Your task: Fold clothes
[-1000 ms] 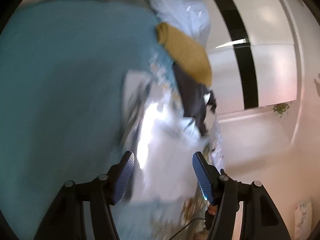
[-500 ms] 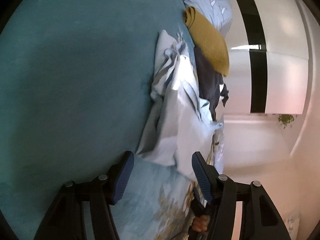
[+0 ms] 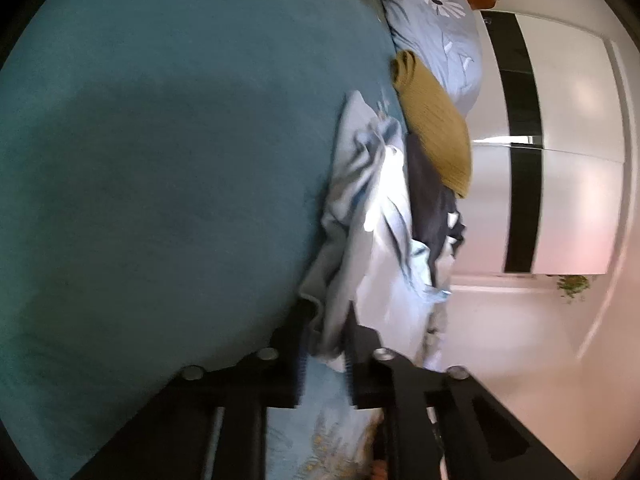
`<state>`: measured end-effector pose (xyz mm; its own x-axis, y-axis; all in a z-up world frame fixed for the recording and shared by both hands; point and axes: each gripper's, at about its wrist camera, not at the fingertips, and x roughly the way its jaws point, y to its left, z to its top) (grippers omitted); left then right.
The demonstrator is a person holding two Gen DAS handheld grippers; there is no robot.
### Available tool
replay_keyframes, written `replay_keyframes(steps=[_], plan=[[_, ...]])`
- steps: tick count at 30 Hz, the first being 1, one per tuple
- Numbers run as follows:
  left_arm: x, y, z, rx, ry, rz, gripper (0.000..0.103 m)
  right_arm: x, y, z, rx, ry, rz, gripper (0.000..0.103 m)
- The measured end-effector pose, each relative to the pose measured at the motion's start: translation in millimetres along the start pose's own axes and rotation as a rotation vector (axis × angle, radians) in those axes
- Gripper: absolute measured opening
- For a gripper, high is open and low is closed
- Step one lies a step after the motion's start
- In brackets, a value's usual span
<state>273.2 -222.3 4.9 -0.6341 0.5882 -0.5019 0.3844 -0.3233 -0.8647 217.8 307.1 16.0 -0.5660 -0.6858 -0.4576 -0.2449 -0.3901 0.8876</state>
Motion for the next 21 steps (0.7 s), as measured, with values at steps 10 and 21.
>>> replay_keyframes(steps=[10, 21], plan=[[-67.7, -31.9, 13.1, 0.16, -0.132, -0.008, 0.001, -28.1, 41.2, -9.2, -0.118, -0.071, 0.089, 0.004], [-30.1, -11.0, -12.4, 0.053, 0.017, 0.037, 0.057, -31.9, 33.6, -14.4, -0.096, -0.069, 0.075, 0.003]])
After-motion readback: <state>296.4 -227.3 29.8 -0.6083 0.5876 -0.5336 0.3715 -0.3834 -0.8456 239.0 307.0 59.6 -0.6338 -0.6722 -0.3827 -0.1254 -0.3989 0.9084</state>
